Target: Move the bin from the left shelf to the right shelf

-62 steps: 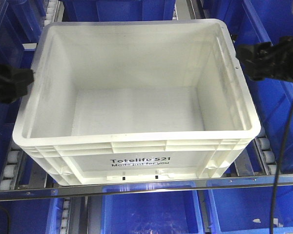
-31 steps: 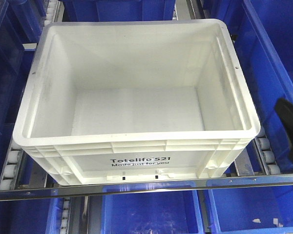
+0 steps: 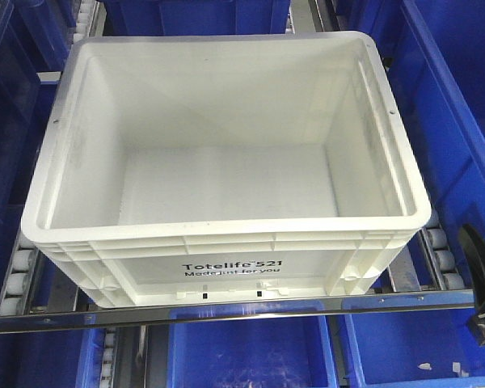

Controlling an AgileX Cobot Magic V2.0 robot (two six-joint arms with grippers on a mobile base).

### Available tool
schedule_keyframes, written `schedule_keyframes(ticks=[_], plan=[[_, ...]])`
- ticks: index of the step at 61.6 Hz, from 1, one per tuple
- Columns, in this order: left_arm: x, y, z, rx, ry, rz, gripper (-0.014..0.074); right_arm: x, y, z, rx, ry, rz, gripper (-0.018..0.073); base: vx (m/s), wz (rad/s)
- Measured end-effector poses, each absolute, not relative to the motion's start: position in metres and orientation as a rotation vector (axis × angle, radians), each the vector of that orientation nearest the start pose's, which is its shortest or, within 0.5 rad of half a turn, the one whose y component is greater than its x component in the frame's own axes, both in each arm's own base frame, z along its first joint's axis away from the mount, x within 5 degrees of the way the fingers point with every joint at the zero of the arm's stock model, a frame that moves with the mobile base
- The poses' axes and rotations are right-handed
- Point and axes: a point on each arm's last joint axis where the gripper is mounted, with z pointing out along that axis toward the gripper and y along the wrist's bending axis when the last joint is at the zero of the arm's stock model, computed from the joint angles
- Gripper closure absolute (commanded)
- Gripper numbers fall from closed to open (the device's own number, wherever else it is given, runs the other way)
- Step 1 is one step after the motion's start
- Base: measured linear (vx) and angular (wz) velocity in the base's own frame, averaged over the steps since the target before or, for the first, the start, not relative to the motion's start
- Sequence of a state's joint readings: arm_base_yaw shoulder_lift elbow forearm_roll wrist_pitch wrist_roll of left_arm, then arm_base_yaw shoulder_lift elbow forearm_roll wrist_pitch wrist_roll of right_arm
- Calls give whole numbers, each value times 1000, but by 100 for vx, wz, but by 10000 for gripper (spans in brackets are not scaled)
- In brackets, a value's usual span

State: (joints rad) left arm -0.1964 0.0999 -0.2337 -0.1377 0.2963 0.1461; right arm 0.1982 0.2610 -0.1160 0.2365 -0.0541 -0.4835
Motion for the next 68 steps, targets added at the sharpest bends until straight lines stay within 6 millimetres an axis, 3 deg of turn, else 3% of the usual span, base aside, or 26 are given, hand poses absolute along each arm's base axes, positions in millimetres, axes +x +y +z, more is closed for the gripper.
schedule_keyframes(ticks=[7, 34, 39, 42, 51, 68], plan=[[56, -13, 250, 225, 1611, -119, 127, 79, 13, 237, -323, 1501, -73, -34, 0, 0], [56, -13, 252, 224, 1577, -109, 131, 79, 10, 240, -227, 1477, -23, -14, 0, 0], [56, -13, 252, 224, 1577, -109, 187, 79, 10, 240, -227, 1477, -24, 75, 0, 0], [56, -13, 252, 224, 1577, -109, 265, 79, 10, 240, -228, 1477, -24, 174, 0, 0], [56, -12, 252, 224, 1577, -108, 608, 79, 10, 240, -228, 1477, -24, 561, 0, 0], [56, -12, 252, 224, 1577, -108, 605, 79, 10, 237, -225, 1489, -19, 568, 0, 0]])
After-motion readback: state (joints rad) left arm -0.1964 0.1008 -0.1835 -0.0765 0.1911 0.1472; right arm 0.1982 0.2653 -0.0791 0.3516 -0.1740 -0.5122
